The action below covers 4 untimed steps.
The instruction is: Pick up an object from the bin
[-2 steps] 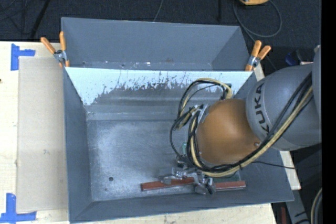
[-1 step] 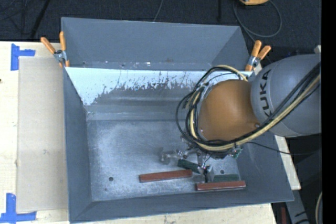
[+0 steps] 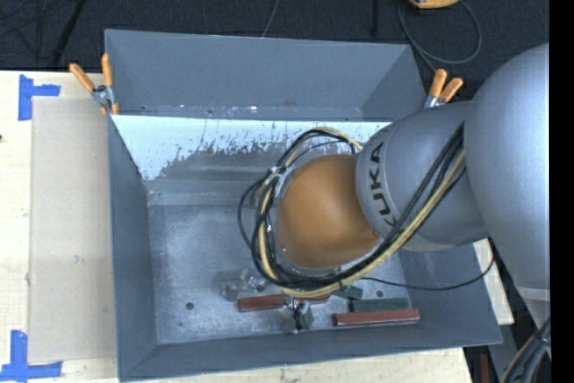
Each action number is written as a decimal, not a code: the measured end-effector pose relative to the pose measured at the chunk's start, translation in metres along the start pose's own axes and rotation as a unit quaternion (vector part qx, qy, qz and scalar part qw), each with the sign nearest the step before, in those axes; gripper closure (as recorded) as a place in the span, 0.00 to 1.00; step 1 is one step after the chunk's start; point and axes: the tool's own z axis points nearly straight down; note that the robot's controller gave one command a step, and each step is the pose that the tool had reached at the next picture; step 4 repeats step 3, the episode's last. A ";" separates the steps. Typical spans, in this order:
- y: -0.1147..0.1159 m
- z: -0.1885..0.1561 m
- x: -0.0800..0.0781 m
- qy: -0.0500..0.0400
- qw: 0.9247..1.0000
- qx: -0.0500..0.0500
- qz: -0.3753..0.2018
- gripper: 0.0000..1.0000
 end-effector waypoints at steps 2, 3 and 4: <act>-0.050 -0.001 -0.005 0.000 1.000 0.003 -0.025 1.00; -0.091 -0.144 0.018 -0.002 1.000 0.007 0.018 1.00; -0.091 -0.144 0.018 -0.002 1.000 0.007 0.018 1.00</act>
Offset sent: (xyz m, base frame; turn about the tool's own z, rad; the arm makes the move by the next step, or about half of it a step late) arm 0.0445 -0.0232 0.0012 -0.0502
